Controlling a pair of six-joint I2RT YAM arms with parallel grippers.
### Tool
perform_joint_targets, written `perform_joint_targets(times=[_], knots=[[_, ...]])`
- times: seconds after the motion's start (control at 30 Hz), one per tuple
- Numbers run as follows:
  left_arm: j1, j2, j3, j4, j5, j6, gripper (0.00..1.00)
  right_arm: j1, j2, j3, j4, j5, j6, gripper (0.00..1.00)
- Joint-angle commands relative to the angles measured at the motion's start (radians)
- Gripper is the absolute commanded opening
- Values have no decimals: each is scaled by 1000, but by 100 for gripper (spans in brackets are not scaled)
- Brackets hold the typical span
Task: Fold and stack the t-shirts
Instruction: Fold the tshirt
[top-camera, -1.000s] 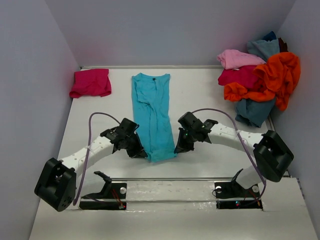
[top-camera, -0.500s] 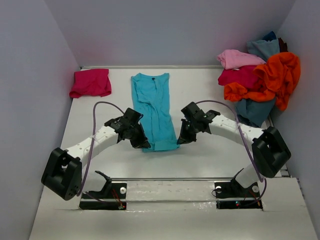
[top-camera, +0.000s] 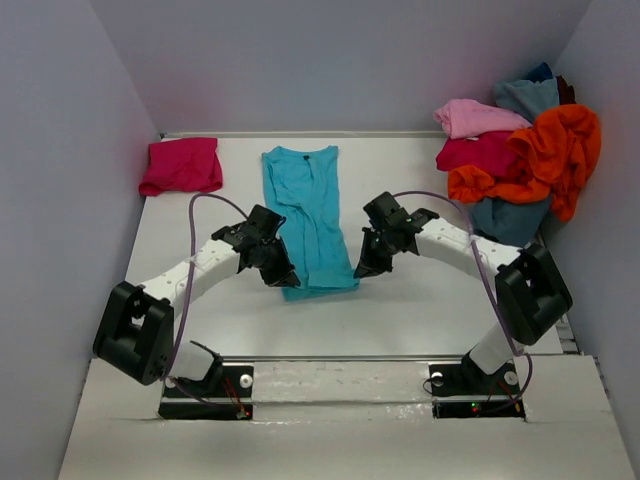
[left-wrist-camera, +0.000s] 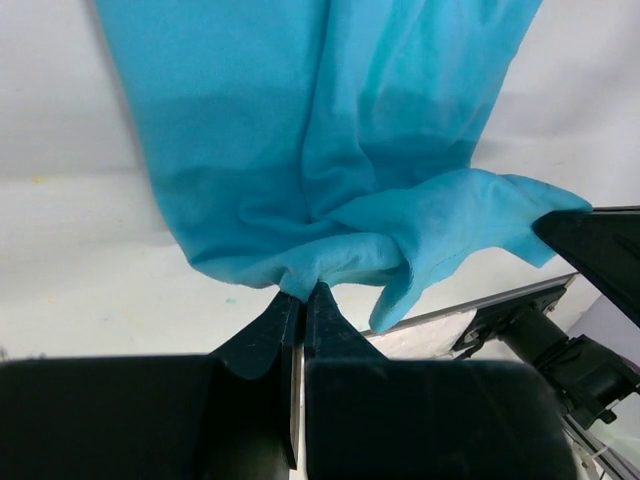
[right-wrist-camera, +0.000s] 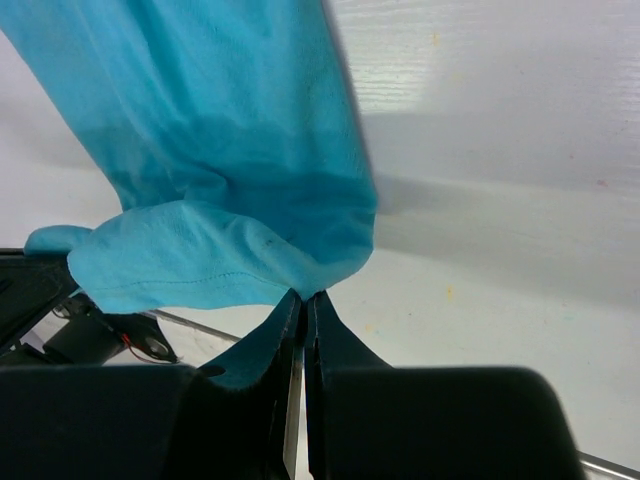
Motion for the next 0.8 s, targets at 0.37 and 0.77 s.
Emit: perform_joint_targets(times=[0.37, 0.77], knots=[[52, 65, 146, -39, -10, 63, 6, -49, 93, 163, -19, -58, -73, 7], [104, 111, 257, -64, -33, 92, 6, -101, 261, 404, -74, -75, -141, 7]])
